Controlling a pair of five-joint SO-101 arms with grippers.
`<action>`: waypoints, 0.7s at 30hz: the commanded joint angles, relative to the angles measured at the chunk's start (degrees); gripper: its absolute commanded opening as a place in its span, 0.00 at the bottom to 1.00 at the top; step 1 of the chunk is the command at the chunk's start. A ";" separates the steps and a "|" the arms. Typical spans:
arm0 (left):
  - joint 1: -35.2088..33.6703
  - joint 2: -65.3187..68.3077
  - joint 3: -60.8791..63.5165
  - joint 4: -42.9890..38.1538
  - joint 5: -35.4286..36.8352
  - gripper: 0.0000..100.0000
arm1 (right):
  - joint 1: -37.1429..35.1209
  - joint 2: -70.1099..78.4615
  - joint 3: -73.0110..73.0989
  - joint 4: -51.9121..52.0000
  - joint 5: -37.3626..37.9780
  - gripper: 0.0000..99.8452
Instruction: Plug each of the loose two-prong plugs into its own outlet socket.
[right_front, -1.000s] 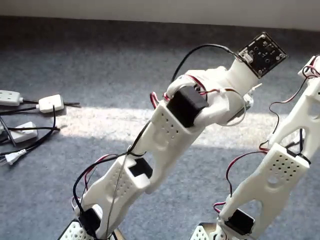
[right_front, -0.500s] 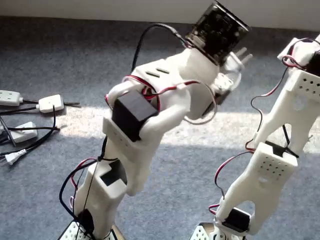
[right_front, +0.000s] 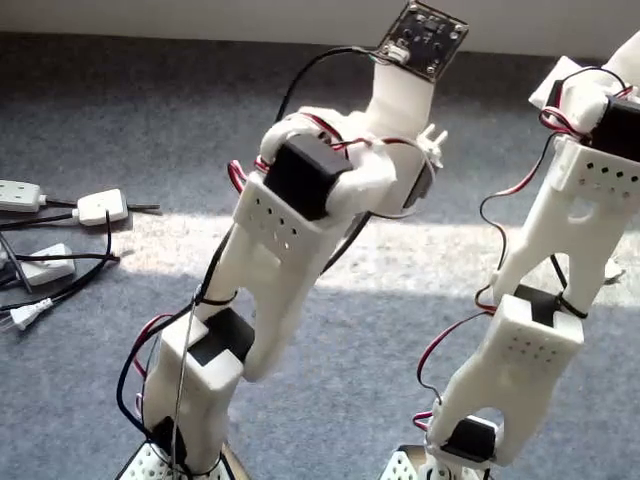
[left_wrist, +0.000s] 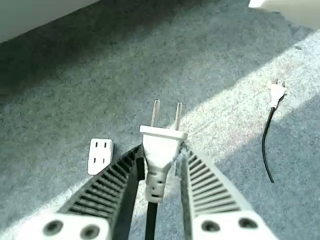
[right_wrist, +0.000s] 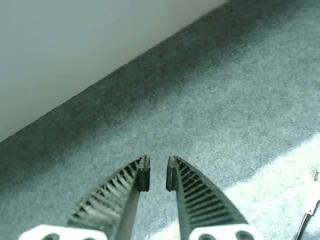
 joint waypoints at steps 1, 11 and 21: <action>-0.92 -11.74 3.47 0.18 1.05 0.00 | -0.75 -3.30 -1.98 1.45 -0.70 0.07; -4.62 -36.09 48.75 -9.76 -1.49 0.01 | -2.24 -3.30 -1.71 3.38 -1.05 0.07; -4.09 -56.04 105.80 -74.55 -7.82 0.01 | -5.14 -5.23 -1.71 3.74 -0.70 0.07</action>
